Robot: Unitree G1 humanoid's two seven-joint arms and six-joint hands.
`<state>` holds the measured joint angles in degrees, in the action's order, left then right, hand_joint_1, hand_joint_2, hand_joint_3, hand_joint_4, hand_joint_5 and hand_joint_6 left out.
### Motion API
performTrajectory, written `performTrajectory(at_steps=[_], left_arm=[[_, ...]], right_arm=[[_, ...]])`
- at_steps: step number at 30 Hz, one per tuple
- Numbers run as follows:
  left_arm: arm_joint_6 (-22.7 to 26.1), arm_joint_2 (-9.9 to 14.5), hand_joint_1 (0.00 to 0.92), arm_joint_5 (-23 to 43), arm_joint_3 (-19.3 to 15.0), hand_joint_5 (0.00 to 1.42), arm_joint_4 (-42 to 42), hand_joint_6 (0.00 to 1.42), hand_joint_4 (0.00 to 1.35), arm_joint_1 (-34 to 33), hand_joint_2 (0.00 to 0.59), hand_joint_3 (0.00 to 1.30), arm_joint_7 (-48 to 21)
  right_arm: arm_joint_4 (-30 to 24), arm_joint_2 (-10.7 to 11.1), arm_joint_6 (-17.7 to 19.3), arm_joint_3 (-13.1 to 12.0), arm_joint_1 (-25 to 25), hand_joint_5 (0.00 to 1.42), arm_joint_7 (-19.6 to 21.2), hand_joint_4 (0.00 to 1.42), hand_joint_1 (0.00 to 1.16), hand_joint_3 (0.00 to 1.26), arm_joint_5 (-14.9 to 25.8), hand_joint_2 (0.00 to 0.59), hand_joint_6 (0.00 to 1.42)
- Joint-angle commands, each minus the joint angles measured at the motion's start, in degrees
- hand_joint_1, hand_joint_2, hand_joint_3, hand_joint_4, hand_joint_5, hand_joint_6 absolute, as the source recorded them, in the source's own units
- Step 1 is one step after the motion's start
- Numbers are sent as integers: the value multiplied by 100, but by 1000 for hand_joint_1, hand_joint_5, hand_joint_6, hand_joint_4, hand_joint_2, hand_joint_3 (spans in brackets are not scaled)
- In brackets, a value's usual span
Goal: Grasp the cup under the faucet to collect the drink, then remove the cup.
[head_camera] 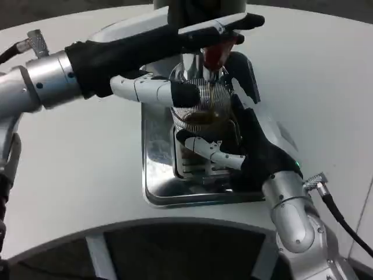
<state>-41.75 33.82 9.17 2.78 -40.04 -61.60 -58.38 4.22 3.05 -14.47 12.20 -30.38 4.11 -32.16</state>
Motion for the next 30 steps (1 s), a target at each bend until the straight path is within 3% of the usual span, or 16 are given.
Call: performTrajectory(at_steps=[1,10,17,21,24,30], left_arm=[[670,-18,0,368,-160,89,81,0,5,91,3,53,-217],[1969,-126,0,1069,-572,116,832,0,27,173,4,65,-361],[2887,-79,0,1359,-823,123,1314,0,34,368,4,66,-302],[3034,-27,0,1301,-914,129,1401,0,39,518,4,66,-291],[3044,3,0,1243,-974,131,1395,0,40,589,4,66,-275],[3026,53,0,1201,-1041,134,1341,0,47,664,4,66,-247]], right_arm=[[65,-7,-7,22,-1,0,89,0,519,0,34,170,0],[23,-14,-5,50,33,0,130,0,530,0,23,181,0],[-18,-45,18,91,72,0,200,0,558,0,18,187,0],[-49,-73,43,115,107,0,272,0,633,161,1,195,0],[-84,-101,38,121,134,0,331,0,659,212,6,200,0],[-164,-163,11,135,182,14,469,184,753,410,-12,212,2]])
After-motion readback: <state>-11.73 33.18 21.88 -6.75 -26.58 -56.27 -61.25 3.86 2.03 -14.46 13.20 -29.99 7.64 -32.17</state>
